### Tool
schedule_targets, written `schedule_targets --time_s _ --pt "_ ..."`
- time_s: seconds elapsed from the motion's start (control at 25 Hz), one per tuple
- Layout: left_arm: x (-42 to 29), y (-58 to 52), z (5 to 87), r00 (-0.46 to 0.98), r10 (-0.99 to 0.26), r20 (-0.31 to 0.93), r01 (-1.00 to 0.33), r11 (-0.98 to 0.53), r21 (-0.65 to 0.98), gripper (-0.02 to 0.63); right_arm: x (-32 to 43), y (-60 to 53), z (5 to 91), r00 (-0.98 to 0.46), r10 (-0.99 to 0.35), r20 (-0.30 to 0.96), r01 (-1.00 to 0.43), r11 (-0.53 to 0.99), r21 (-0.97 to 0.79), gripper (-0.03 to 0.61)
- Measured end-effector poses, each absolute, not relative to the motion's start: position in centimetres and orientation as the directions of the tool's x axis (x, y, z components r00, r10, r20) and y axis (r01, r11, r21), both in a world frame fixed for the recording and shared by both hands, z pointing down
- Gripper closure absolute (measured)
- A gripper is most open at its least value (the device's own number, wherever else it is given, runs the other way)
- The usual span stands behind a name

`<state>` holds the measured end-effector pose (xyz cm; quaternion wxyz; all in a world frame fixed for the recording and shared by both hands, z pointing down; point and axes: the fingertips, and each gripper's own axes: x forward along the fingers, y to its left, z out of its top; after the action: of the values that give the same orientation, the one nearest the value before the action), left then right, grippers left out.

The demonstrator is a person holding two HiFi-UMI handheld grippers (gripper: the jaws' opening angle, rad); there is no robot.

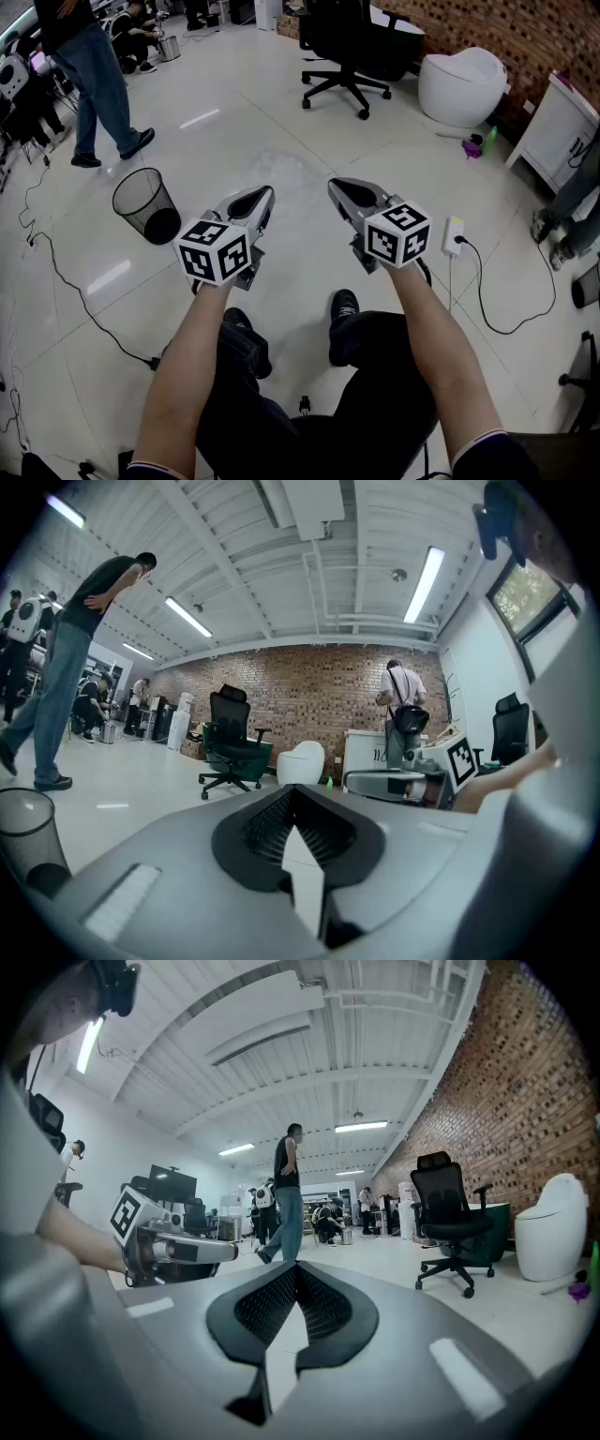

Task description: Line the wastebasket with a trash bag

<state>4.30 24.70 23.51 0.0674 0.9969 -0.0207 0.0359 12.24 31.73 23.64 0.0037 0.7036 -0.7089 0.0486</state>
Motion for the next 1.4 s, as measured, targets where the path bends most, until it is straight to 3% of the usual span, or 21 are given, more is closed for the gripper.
schedule_targets --time_s 0.84,1.4 --pt "9.7 18.9 23.0 0.991 -0.061 0.118 -0.071 -0.994 0.083 0.603 18.1 23.8 23.1 -0.046 -0.995 0.090 -0.999 0.047 0.008 0.577" --pt "16.1 8.2 25.4 0.984 -0.059 0.168 -0.072 -0.995 0.073 0.603 24.7 14.0 24.8 -0.072 -0.978 0.195 -0.997 0.076 0.017 0.577"
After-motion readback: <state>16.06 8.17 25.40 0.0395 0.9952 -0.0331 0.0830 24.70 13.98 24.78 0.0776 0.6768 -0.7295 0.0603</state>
